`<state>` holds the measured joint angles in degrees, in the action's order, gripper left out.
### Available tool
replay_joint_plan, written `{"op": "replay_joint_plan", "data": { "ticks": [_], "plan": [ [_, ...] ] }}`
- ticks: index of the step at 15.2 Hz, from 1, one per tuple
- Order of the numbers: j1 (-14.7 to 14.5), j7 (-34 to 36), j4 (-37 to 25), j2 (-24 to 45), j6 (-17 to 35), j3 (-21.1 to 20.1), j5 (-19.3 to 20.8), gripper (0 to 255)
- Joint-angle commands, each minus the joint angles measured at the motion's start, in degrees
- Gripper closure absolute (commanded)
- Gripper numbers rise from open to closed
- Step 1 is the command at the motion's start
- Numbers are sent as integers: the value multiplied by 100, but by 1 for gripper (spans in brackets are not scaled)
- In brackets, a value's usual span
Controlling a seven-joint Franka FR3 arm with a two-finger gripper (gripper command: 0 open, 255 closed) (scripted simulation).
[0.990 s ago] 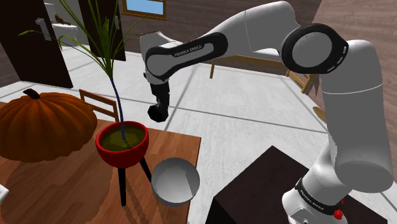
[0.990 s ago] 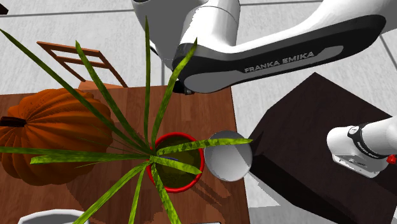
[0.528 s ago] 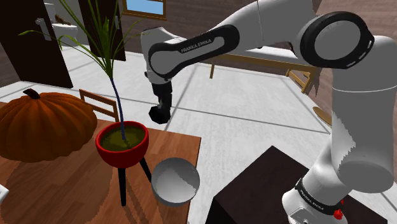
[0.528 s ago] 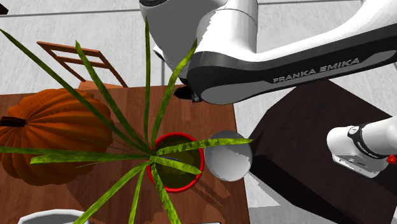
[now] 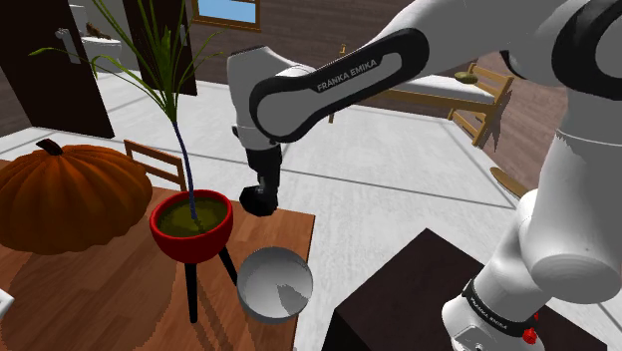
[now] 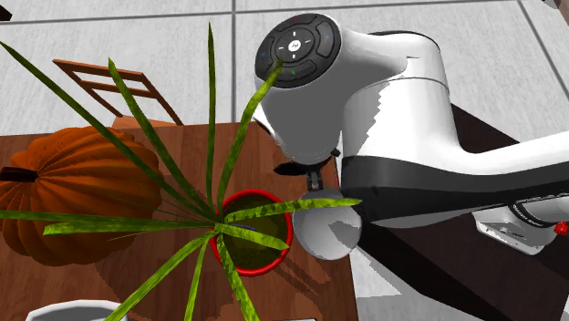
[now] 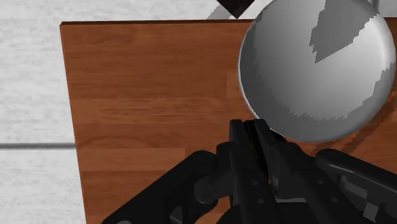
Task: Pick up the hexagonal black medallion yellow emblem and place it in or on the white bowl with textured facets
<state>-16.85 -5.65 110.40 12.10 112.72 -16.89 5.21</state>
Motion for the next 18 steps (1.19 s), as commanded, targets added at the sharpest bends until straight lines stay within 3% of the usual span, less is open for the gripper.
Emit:
{"op": "replay_joint_plan", "data": {
  "ticks": [1, 8, 18],
  "plan": [
    [-83, 157, 415, -293, 127, -97, -101, 255],
    [-457, 713, 1527, -1233, 346, -500, -554, 255],
    [-476, 861, 1849, -771, 1096, -500, -355, 255]
  ]
}}
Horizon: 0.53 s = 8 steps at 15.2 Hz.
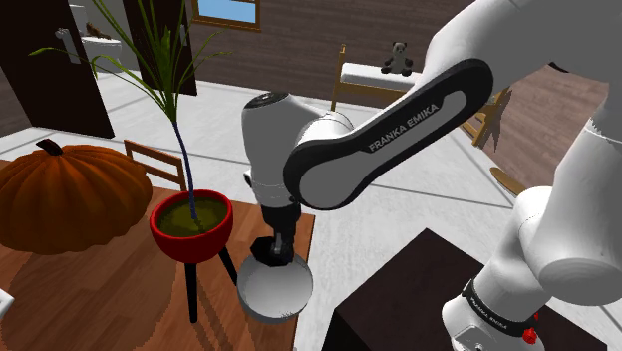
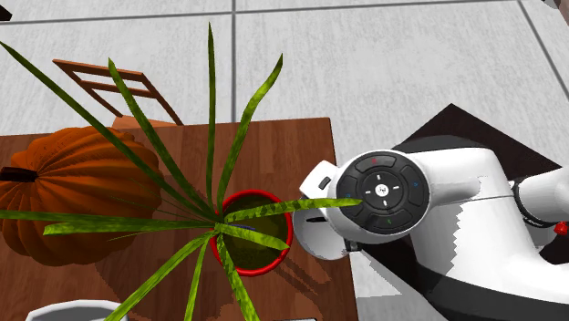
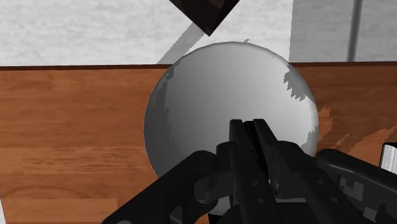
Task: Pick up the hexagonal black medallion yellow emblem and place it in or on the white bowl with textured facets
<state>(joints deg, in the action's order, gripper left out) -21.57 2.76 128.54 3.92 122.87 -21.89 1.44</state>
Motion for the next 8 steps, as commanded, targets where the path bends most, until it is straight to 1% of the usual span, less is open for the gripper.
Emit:
{"op": "replay_joint_plan", "data": {
  "ticks": [1, 5, 8],
  "plan": [
    [-7, 38, 59, 100, 154, 2, 47, 255],
    [-20, 111, 142, 307, 429, 16, 148, 255],
    [-21, 111, 142, 307, 429, 17, 148, 255]
  ]
}}
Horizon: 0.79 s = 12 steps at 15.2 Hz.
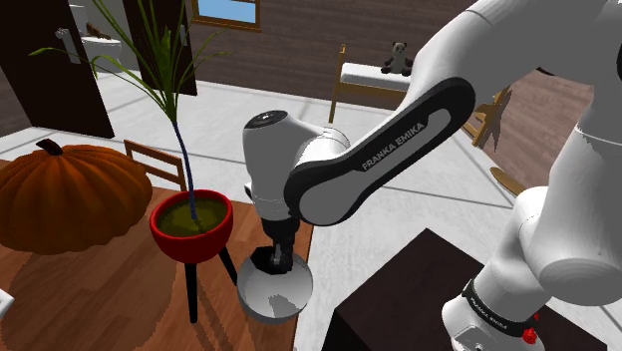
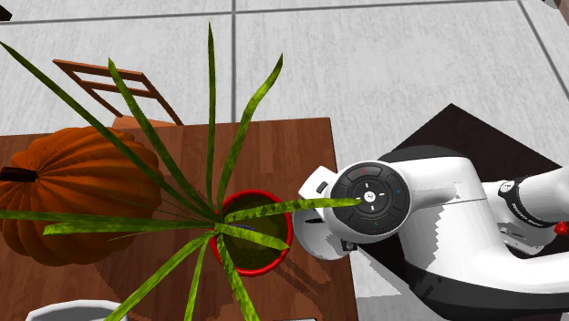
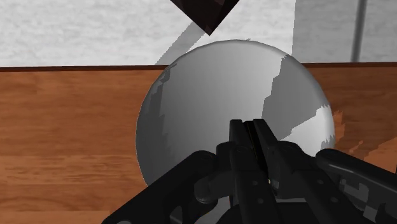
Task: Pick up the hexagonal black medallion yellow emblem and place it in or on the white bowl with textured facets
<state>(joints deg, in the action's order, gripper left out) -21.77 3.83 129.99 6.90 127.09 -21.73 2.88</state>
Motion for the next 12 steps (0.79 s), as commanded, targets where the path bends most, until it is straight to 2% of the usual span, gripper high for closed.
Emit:
{"op": "replay_joint_plan", "data": {
  "ticks": [1, 5, 6, 11, 12],
  "plan": [
    [-1, 3, -2, 9, 7, 1, 5, 255],
    [-1, 3, -2, 9, 7, 1, 5, 255],
    [-1, 3, -2, 9, 7, 1, 5, 0],
    [-1, 3, -2, 9, 7, 1, 5, 0],
    [7, -35, -98, -95, -184, -9, -49, 0]
  ]
}}
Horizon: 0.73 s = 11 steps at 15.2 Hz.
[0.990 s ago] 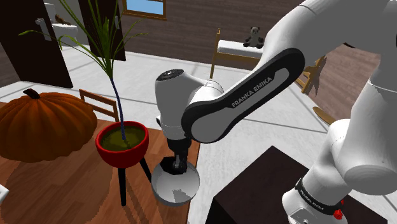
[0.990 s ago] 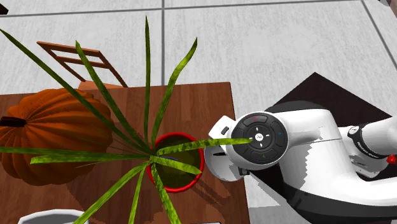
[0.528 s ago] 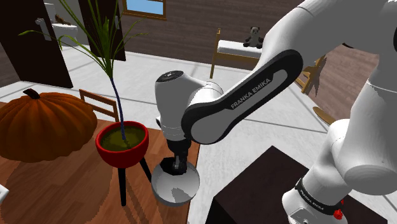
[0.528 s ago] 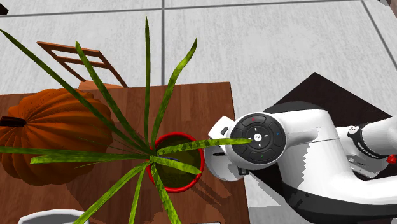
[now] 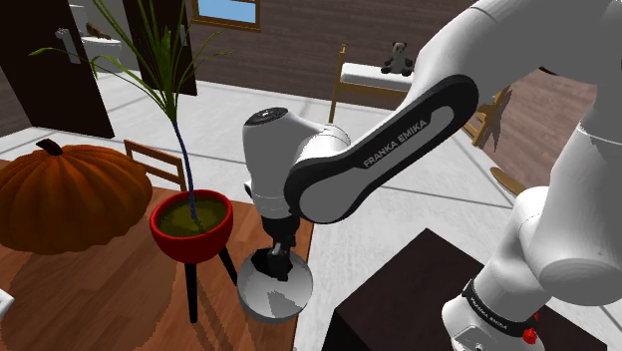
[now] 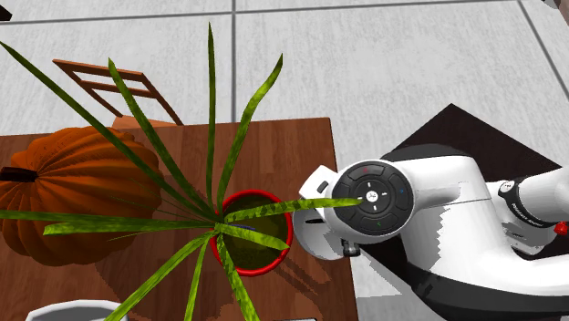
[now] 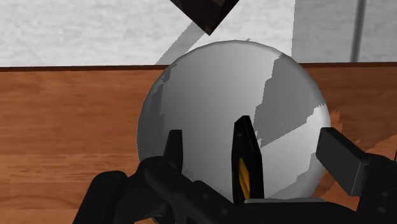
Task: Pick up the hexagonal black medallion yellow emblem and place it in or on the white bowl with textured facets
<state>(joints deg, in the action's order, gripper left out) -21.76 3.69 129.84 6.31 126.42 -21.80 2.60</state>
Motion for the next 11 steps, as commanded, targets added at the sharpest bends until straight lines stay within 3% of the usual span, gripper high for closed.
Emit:
{"op": "replay_joint_plan", "data": {
  "ticks": [1, 3, 11],
  "plan": [
    [12, -55, -187, -132, -310, -9, -68, 0],
    [20, -107, -391, -283, -653, -16, -139, 0],
    [19, -107, -391, -283, -653, -15, -139, 0]
  ]
}}
